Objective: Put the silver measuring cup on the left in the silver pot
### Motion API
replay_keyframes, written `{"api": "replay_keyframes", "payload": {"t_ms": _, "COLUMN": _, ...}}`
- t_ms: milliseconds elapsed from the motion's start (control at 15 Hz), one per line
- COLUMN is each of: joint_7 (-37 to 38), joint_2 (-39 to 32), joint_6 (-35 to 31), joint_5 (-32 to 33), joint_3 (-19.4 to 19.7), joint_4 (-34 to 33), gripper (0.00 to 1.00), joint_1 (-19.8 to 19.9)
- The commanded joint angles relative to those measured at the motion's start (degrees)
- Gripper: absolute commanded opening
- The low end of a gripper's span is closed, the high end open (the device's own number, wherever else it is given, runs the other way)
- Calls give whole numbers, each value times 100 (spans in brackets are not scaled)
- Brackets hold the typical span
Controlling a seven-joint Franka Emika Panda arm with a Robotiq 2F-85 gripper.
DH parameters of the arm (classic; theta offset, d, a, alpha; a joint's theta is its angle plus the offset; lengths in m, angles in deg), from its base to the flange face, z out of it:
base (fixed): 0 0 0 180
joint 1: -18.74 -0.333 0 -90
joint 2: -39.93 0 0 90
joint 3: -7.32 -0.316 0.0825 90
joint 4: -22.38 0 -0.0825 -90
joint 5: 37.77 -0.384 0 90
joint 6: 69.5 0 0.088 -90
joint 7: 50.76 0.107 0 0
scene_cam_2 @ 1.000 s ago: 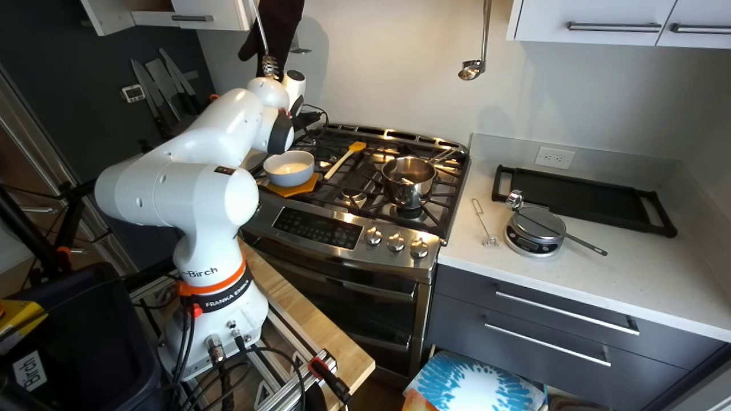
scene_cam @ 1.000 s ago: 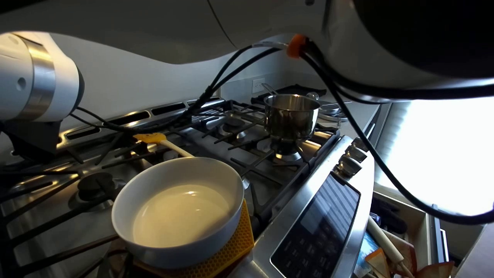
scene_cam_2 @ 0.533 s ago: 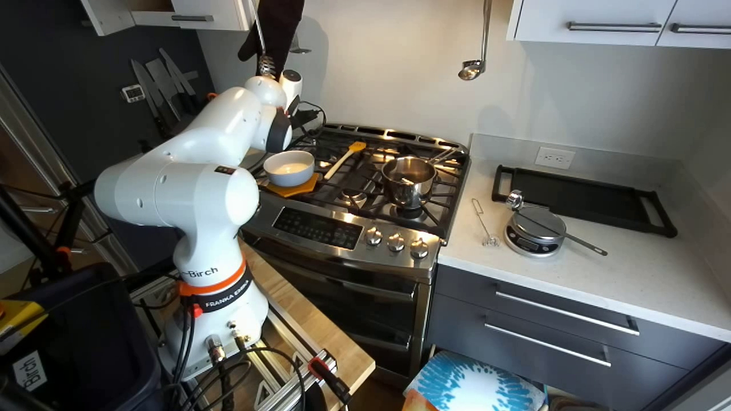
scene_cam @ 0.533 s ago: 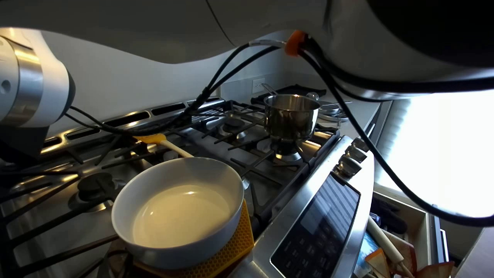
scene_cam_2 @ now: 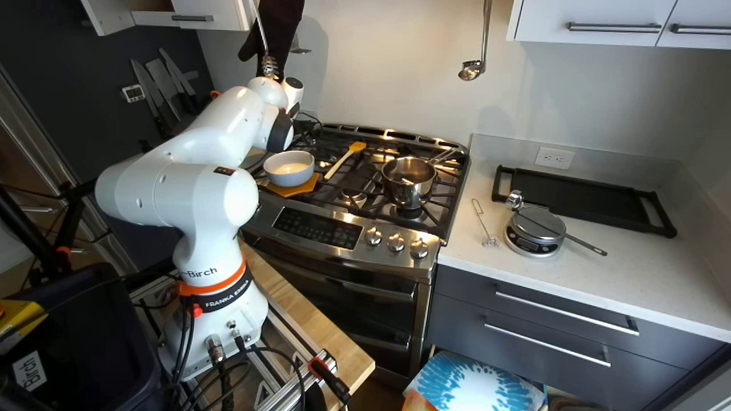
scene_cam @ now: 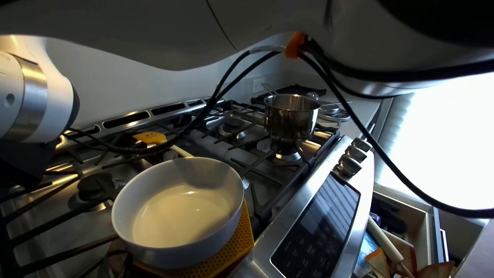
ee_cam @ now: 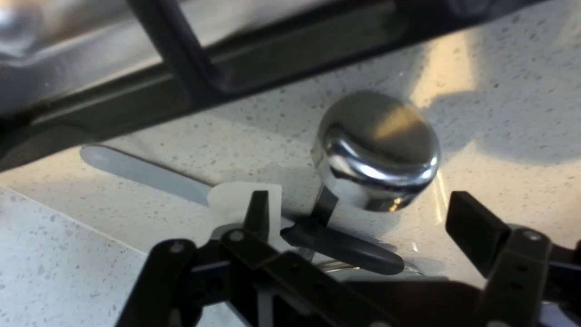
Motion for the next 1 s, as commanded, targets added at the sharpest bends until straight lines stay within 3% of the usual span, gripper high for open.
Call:
{"api": "replay_keyframes", "payload": {"t_ms": 0, "joint_7": 106, "joint_2": 106, "joint_6": 24, "joint_5": -44, "joint_3": 35, "joint_4": 352, "gripper": 100, "joint_1": 174}}
{"api": "replay_keyframes", "payload": {"t_ms": 200, "joint_7": 49, "joint_2": 100, "joint_6": 60, "joint_5": -65, "joint_3": -16, "joint_4": 420, "gripper": 98, "joint_1": 270}}
{"api": "replay_keyframes", "payload": {"t_ms": 333, "joint_7": 23, "joint_2": 100, "joint_6": 70, "joint_5": -62, "joint_3": -31, "joint_4": 452, "gripper": 73, "joint_1": 299}}
{"api": "replay_keyframes", "payload": {"t_ms": 400, "joint_7": -5, "joint_2": 96, "joint_6": 56, "joint_5": -63, "joint_3": -48, "joint_4": 457, "gripper": 71, "joint_1": 306}}
{"api": "replay_keyframes", "payload": {"t_ms": 667, "joint_7": -54, "joint_2": 80, "joint_6": 39, "joint_5": -22, "joint_3": -31, "joint_4": 445, "gripper": 41, "joint_1": 284}}
{"api": "replay_keyframes", "payload": {"t_ms": 933, "joint_7": -16, "joint_2": 146, "joint_6": 113, "joint_5": -12, "joint_3": -9, "joint_4": 510, "gripper": 38, "joint_1": 296}}
